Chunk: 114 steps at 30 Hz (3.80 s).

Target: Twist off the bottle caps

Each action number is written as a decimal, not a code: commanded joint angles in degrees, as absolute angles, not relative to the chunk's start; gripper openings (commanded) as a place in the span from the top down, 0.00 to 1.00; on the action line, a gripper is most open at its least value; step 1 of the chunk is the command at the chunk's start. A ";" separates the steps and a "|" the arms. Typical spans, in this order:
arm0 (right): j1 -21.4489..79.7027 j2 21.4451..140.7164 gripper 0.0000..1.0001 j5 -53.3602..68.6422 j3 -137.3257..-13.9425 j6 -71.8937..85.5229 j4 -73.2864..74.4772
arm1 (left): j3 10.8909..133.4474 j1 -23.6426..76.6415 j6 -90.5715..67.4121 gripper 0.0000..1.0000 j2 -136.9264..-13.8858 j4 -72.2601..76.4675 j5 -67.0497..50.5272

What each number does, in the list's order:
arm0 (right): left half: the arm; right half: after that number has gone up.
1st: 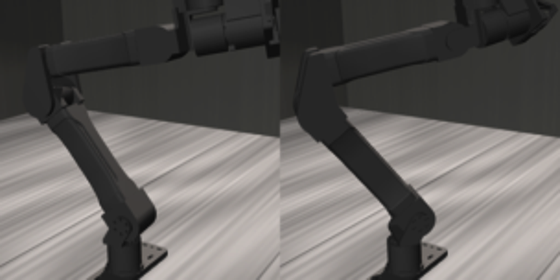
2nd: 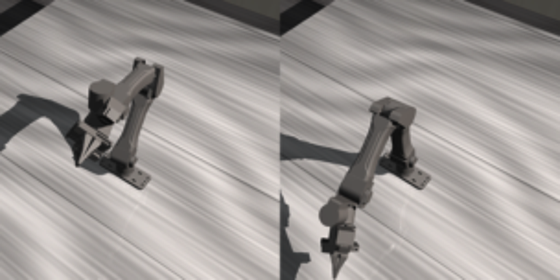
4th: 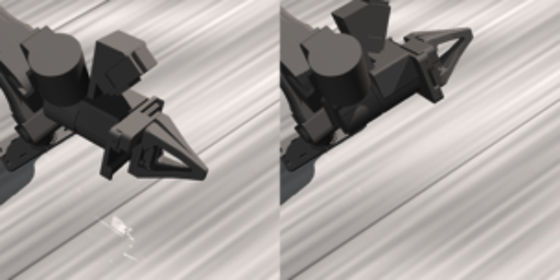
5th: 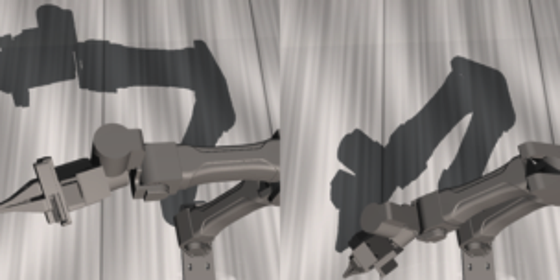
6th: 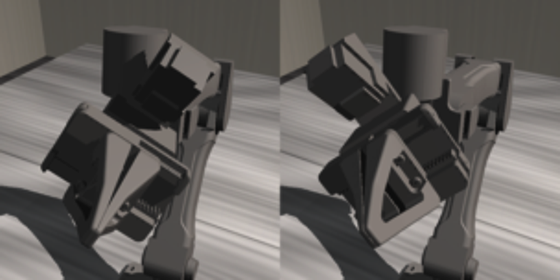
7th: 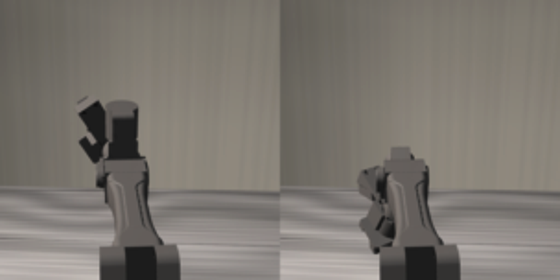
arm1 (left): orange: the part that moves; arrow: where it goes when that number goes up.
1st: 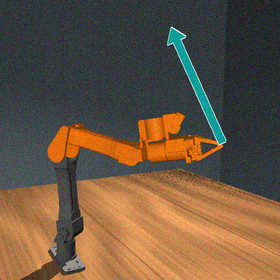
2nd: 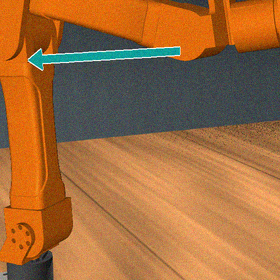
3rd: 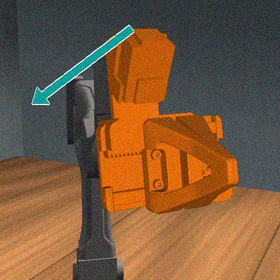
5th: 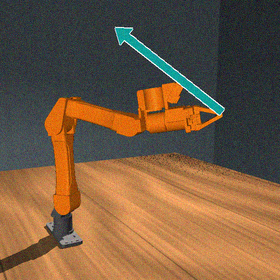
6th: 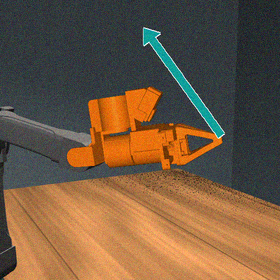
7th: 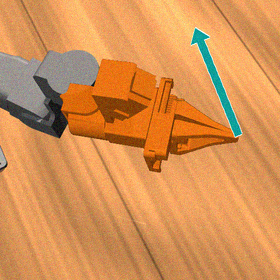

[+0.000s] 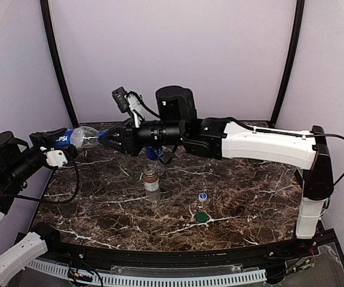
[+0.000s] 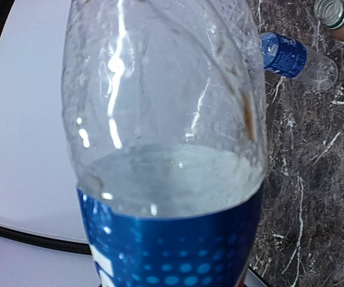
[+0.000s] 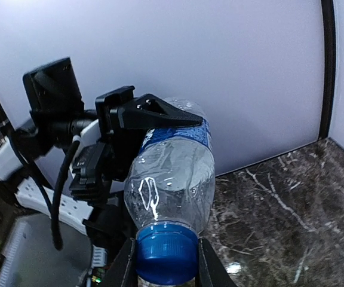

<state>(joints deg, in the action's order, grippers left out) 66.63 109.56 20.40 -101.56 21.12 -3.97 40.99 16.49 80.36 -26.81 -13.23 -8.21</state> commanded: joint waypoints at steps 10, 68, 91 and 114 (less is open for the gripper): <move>86.29 100.69 1.00 -12.09 -91.06 -64.75 1.46 | 49.33 16.70 81.82 0.76 -27.62 -42.96 -26.37; 64.86 108.00 0.24 24.53 -106.10 33.93 1.07 | 41.95 16.70 76.50 0.76 -27.24 -14.58 -5.98; 65.13 112.24 0.56 26.10 -109.43 34.52 4.56 | 41.41 16.70 76.90 0.76 -27.69 -14.21 -6.28; 65.72 113.00 1.00 27.27 -112.34 26.37 6.19 | 41.85 16.70 77.57 0.76 -26.91 -16.93 -10.15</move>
<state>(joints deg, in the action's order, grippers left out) 64.79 112.14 25.80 -110.08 32.16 7.11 42.22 16.56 77.34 -27.55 -15.05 -6.66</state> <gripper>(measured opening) 0.272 0.240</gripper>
